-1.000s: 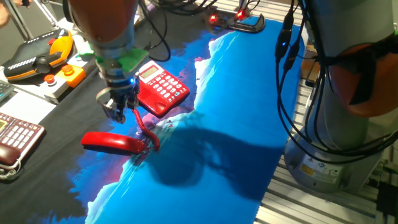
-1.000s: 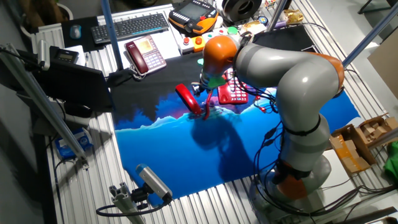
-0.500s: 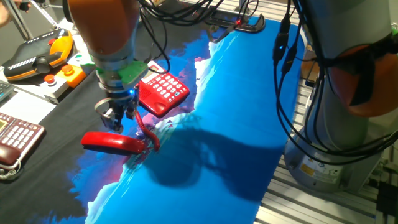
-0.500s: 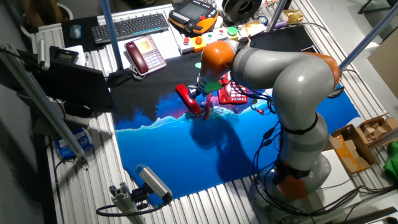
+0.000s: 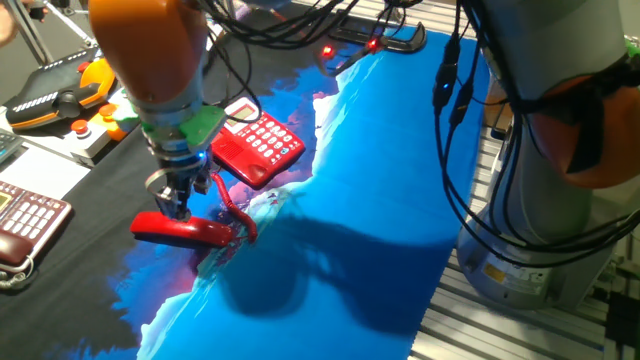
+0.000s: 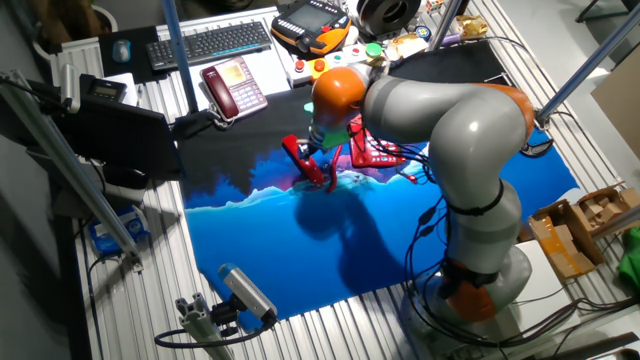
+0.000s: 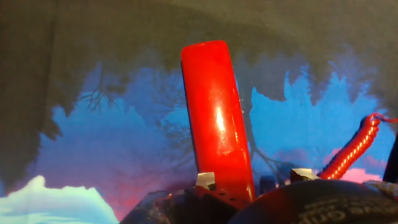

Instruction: Place the handset of the telephone on the corresponding phone cradle

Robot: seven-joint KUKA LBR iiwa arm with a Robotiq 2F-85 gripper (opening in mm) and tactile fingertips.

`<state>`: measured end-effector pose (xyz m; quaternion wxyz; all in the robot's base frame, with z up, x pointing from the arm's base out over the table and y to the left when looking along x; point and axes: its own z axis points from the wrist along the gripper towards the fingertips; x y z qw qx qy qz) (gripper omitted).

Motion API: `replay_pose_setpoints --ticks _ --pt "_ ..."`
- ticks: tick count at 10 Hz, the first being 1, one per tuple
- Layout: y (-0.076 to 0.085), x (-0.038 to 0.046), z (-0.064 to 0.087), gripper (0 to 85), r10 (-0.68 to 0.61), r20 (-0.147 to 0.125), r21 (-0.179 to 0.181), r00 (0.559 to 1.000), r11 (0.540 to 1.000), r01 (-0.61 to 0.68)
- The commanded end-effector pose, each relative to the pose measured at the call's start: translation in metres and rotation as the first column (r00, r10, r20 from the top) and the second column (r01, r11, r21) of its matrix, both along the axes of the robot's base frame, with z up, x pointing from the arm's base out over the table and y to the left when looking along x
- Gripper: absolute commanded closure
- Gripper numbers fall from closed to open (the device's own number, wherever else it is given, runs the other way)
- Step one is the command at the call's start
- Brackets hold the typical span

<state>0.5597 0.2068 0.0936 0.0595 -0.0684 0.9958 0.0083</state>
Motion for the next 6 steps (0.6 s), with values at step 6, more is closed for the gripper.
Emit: replay_pose_setpoints --ticks 6 --pt "0.015 0.0043 -0.017 15.3 -0.011 0.008 0.003 1.0 1.0 0.011"
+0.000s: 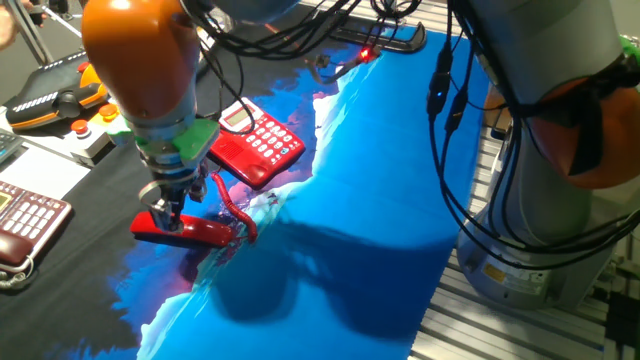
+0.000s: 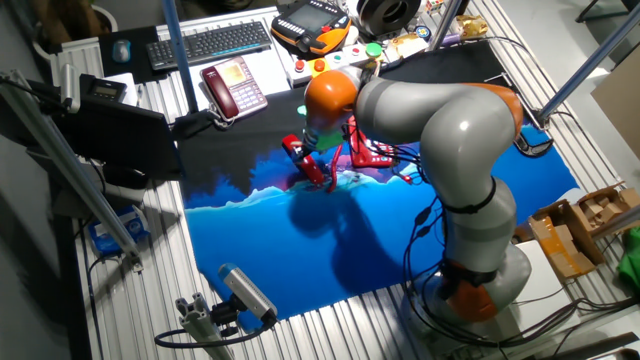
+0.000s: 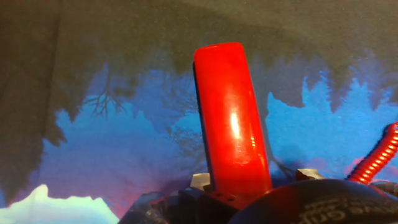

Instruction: Place the handset of the telephone on the corresponding phone cradle

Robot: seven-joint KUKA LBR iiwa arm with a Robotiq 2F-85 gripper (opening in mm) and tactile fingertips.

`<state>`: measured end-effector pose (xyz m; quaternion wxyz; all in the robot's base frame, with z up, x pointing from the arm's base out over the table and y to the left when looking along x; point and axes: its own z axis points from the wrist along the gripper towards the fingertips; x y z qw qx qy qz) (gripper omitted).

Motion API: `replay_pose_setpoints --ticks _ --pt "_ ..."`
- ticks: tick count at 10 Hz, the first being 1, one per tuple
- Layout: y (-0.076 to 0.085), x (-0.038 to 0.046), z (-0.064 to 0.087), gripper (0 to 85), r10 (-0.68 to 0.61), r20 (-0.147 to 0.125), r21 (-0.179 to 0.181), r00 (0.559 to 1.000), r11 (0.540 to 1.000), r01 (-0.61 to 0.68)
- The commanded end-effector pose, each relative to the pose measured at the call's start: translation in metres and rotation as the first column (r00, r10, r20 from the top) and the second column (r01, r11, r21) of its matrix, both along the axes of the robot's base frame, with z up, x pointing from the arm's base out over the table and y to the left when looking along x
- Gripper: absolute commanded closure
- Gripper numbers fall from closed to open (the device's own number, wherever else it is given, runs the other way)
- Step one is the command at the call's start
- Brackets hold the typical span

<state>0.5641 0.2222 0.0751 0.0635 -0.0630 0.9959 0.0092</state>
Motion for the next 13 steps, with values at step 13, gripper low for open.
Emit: replay_pose_setpoints --ticks 13 --pt "0.003 0.0101 -0.036 11.3 0.021 0.008 0.032 1.0 0.999 -0.021"
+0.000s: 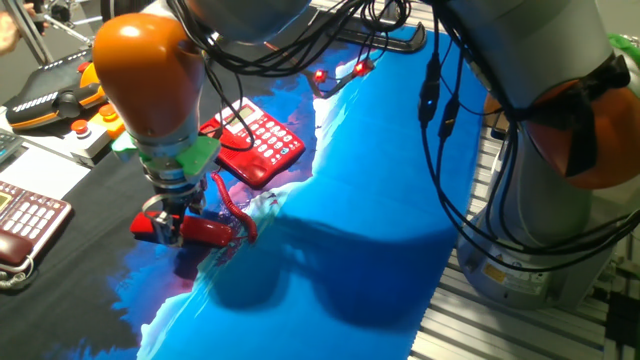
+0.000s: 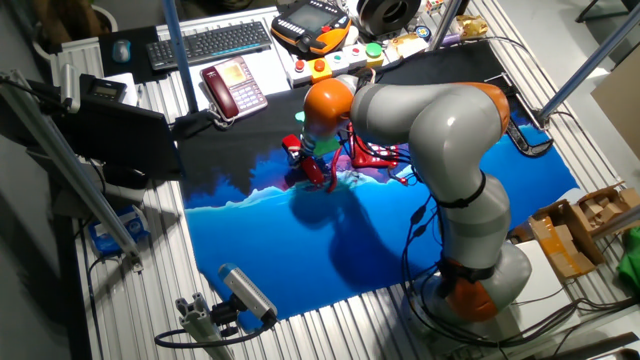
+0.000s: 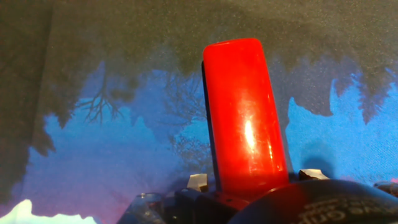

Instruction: Place the handset of the telephone on the corresponding phone cradle

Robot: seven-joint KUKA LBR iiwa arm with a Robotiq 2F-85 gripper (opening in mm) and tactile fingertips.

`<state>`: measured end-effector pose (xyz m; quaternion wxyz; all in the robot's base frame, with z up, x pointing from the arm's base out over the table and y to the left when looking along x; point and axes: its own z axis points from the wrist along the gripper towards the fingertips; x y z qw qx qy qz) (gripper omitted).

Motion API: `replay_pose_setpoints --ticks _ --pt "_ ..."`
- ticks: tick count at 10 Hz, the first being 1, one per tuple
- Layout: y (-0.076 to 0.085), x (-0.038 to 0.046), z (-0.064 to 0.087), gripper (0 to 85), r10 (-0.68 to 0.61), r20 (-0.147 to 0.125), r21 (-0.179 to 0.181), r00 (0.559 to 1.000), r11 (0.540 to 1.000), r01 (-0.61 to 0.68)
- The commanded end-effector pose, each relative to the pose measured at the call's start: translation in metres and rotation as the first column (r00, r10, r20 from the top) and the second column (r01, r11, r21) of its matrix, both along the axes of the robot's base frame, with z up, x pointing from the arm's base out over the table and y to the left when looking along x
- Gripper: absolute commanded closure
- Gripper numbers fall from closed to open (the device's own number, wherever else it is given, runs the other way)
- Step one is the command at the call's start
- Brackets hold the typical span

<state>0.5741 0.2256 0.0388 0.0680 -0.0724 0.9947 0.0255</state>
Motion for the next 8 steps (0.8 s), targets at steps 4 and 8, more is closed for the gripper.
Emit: replay_pose_setpoints --ticks 4,8 --pt "0.0009 0.0003 -0.0005 11.3 0.003 0.002 -0.001 1.0 1.0 -0.003" --pt "0.001 0.0004 -0.0013 18.3 0.011 0.004 -0.006 1.0 1.0 -0.011"
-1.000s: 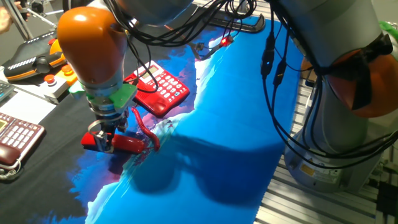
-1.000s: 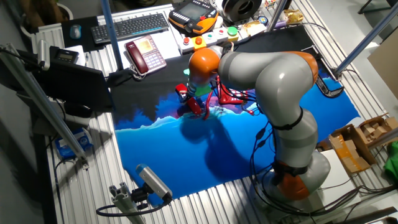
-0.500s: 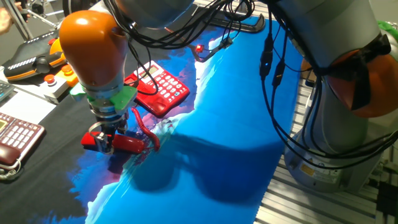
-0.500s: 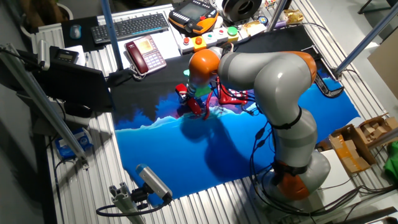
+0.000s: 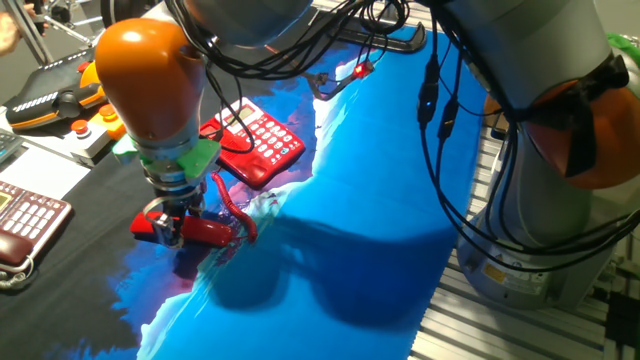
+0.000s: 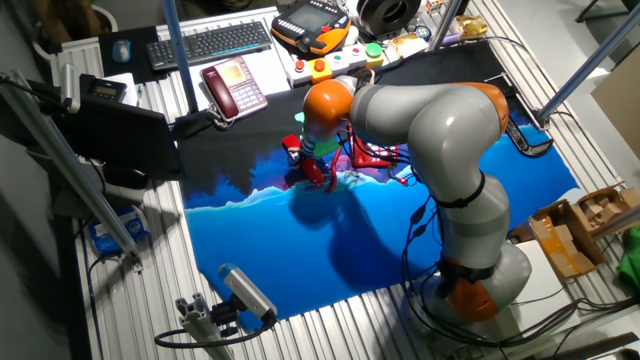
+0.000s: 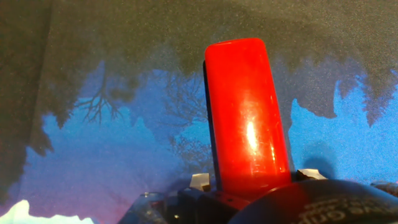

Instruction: Place the handset of the telephone on the corresponding phone cradle

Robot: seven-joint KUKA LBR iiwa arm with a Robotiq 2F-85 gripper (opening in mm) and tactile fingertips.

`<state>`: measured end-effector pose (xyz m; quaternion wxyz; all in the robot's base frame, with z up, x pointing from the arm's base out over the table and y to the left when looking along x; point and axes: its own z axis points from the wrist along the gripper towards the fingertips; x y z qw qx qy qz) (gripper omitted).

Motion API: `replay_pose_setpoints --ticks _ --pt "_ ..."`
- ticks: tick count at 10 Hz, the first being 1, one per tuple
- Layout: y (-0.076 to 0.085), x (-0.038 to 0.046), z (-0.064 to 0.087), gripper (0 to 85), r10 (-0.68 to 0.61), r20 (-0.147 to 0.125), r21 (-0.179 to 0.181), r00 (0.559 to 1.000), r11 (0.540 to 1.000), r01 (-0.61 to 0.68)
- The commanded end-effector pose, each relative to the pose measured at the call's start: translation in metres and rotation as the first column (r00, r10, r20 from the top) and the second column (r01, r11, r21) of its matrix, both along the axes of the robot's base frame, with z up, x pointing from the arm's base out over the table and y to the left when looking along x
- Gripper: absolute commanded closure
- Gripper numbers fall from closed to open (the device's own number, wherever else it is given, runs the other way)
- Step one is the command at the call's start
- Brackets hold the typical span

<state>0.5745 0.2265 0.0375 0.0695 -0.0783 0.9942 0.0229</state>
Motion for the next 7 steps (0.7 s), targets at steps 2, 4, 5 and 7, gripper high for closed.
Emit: replay_pose_setpoints --ticks 2,4,5,7 --pt "-0.0004 0.0005 0.0003 28.7 0.008 -0.001 -0.003 1.0 1.0 -0.008" --pt "-0.0012 0.0013 0.0011 37.3 0.018 -0.008 -0.002 1.0 1.0 -0.018" --pt "-0.0012 0.0013 0.0014 37.7 0.019 -0.008 -0.002 1.0 1.0 -0.019" --pt "-0.0016 0.0015 0.003 48.7 0.023 -0.014 0.004 1.0 1.0 -0.023"
